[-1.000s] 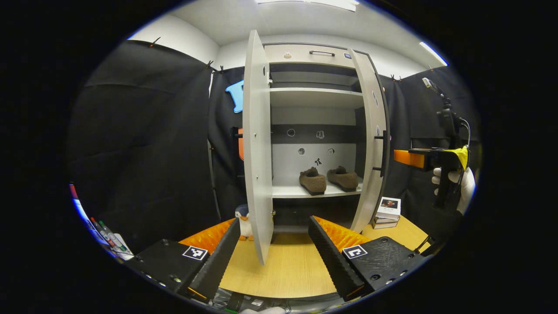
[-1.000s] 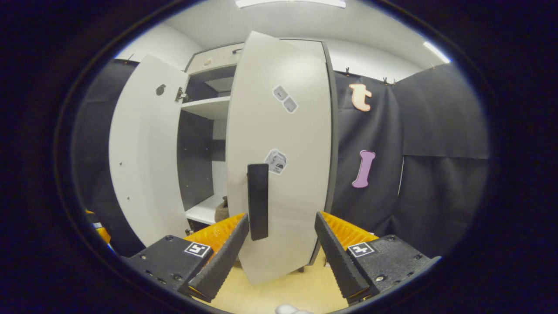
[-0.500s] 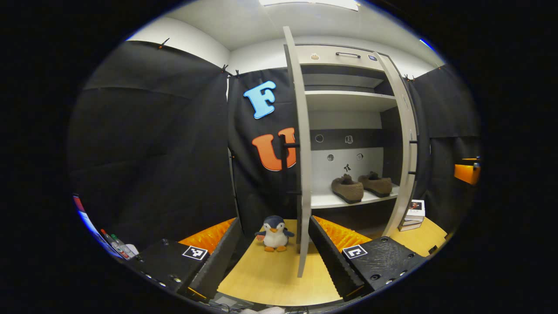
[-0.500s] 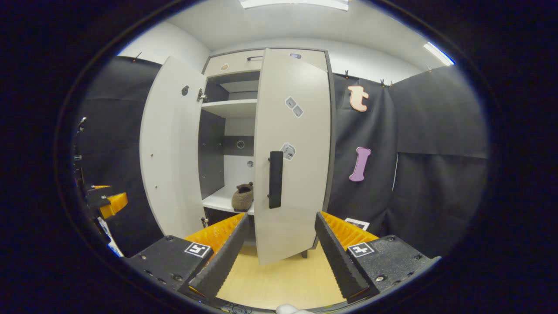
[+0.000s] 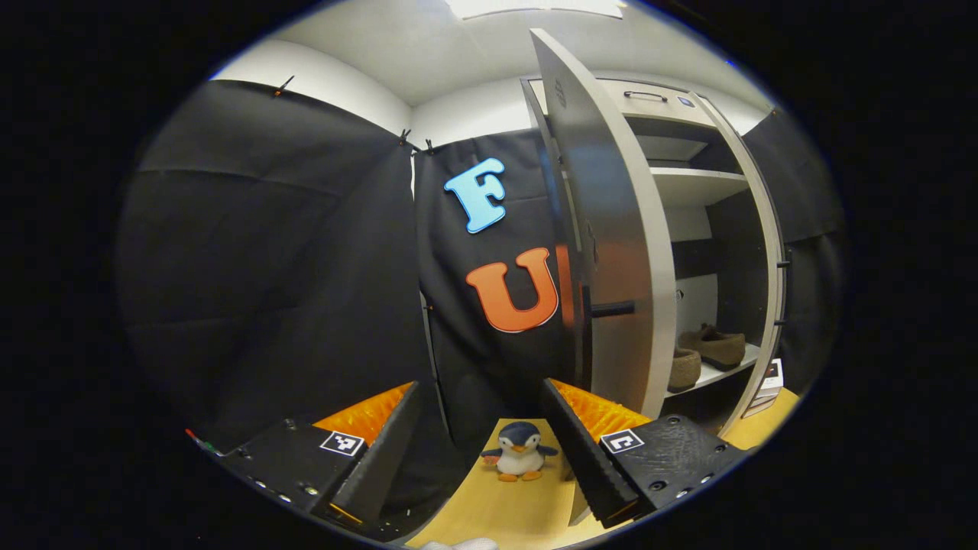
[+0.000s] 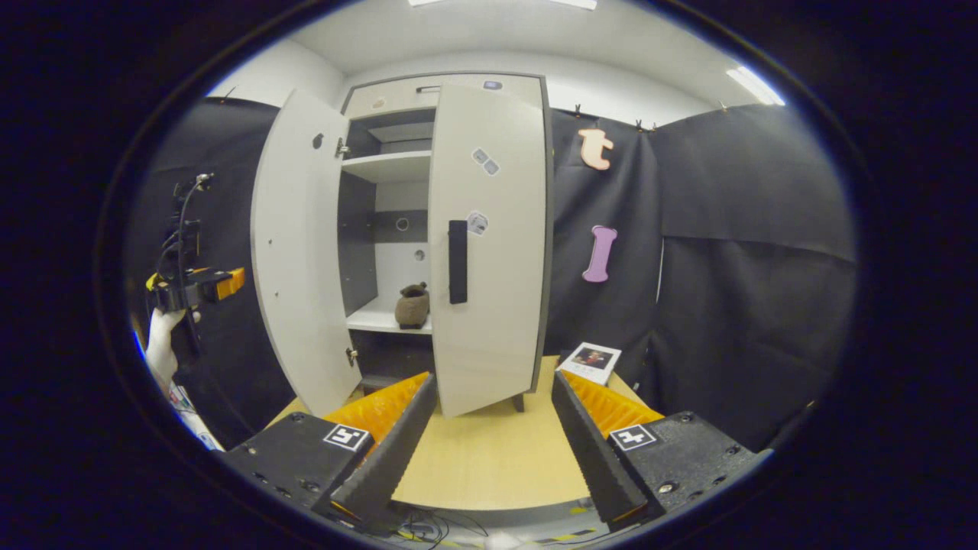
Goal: Grab one shoe with the right hand and put it into the shoe cabinet, grab the other shoe with the left hand and put it into the shoe cabinet; then close the right door with the right hand and the left door with the left hand.
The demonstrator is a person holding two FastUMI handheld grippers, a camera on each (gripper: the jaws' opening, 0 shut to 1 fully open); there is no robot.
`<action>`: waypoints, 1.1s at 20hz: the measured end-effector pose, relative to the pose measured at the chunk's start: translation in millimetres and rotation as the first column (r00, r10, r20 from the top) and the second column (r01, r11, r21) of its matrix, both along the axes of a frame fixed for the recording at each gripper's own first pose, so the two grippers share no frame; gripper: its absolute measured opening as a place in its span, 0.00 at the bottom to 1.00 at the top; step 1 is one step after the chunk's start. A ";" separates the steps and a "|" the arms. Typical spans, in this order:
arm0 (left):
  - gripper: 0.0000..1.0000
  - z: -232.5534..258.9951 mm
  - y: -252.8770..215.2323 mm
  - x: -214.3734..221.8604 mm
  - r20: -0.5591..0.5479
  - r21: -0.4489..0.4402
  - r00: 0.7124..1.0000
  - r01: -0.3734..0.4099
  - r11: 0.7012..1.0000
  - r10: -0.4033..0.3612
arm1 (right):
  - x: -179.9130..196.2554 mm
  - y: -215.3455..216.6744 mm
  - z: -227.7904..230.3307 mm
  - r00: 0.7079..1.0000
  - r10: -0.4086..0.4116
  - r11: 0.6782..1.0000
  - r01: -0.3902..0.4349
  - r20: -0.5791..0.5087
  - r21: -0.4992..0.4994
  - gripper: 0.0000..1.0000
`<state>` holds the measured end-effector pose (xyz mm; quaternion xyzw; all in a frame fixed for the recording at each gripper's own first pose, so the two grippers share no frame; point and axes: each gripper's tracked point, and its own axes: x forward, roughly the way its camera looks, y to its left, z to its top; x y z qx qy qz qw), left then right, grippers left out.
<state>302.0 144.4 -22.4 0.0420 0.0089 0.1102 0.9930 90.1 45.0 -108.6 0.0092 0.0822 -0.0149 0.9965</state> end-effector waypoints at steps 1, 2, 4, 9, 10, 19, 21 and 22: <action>1.00 -1.3 -2.5 4.4 -0.002 0.002 1.000 0.007 1.000 -0.007 | -2.8 -3.5 -1.6 1.000 -0.011 1.000 0.011 -0.003 0.010 0.99; 0.96 -3.7 -6.4 7.7 -0.013 0.001 1.000 0.015 1.000 -0.015 | -4.8 -7.3 -2.9 1.000 -0.023 1.000 0.023 -0.009 0.018 0.99; 0.93 -2.1 -8.3 8.8 -0.005 0.025 1.000 0.008 1.000 -0.008 | -8.2 -11.5 -4.6 0.999 -0.037 0.999 0.037 -0.019 0.028 0.99; 0.87 -3.1 -18.4 10.5 -0.015 0.026 1.000 0.025 0.999 -0.025 | -11.6 -14.3 -0.8 0.999 -0.025 1.000 0.025 -0.024 0.018 1.00; 0.96 -3.4 -20.8 10.8 -0.015 0.035 1.000 0.025 0.999 -0.024 | -11.4 -12.5 -1.0 1.000 -0.017 1.000 0.017 -0.024 0.021 0.99; 0.86 0.4 -91.7 15.3 0.009 0.020 0.990 0.140 0.990 -0.141 | -14.1 -13.7 6.1 1.000 -0.007 1.000 0.007 -0.005 0.015 1.00; 0.86 -1.6 -117.9 20.3 0.006 -0.016 0.983 0.184 0.983 -0.184 | -14.6 -15.8 7.2 1.000 -0.004 1.000 0.004 -0.005 0.019 1.00; 0.86 -1.8 -131.9 22.9 0.000 -0.027 0.978 0.210 0.977 -0.211 | -16.3 -16.3 7.2 1.000 0.000 1.000 0.001 -0.007 0.021 1.00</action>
